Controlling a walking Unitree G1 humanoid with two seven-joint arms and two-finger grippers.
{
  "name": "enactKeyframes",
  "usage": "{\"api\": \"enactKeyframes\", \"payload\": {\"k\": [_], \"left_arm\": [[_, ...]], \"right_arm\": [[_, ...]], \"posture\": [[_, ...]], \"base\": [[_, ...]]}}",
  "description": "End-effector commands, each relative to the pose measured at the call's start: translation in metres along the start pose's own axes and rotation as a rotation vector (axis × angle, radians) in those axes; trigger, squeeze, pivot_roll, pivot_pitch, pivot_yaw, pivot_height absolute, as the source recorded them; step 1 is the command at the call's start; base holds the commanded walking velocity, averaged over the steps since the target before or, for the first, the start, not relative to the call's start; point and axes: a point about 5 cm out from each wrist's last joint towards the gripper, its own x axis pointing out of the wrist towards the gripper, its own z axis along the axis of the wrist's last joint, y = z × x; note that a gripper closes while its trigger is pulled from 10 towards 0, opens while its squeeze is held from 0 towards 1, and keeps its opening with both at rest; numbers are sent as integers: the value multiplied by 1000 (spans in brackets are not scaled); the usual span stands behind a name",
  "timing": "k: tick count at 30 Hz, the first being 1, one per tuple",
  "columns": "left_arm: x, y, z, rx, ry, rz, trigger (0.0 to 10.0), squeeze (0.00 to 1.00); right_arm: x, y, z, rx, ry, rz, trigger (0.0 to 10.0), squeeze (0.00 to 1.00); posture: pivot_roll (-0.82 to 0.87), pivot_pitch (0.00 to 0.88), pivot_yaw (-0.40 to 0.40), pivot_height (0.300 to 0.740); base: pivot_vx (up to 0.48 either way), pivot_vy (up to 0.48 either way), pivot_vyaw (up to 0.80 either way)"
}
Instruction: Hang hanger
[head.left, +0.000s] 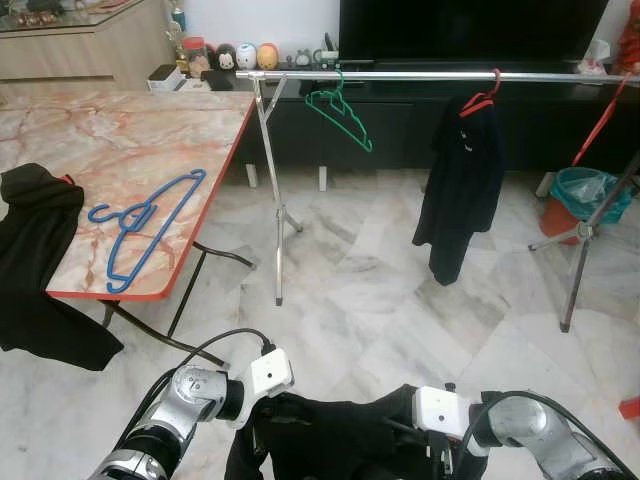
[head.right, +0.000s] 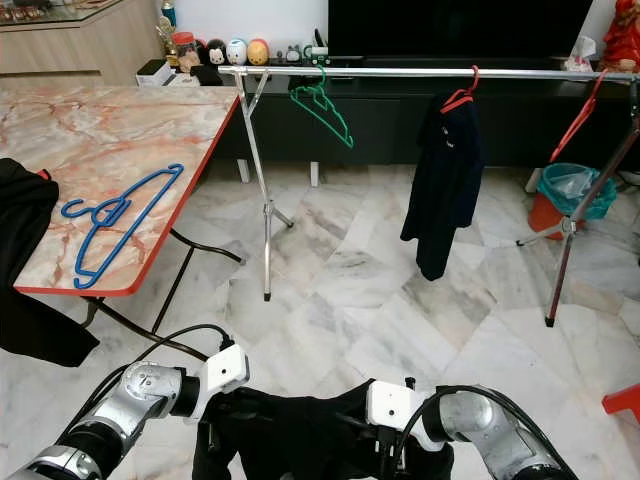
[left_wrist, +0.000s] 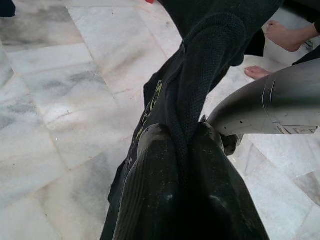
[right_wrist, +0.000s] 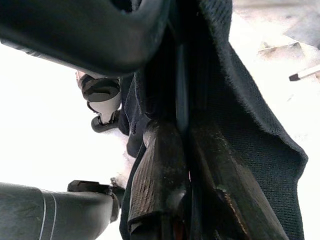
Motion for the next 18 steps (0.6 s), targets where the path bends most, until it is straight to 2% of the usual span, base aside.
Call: {"api": "enactKeyframes", "payload": {"k": [1, 9, 18], "left_arm": [[-5, 10, 12, 0, -75, 54, 0, 0], [-5, 9, 9, -9, -74, 56, 0, 0], [-4, 9, 11, -7, -77, 53, 0, 0]], "right_arm": [[8, 9, 0, -5, -2, 57, 0, 0], [7, 3, 4, 23, -40, -28, 0, 0], [9, 7, 4, 36, -62, -31, 0, 0]], "posture": [[-19, 0, 45, 740], [-16, 0, 45, 740], [-20, 0, 50, 740]], "base": [[0, 0, 0], [0, 0, 0], [0, 0, 0]]}}
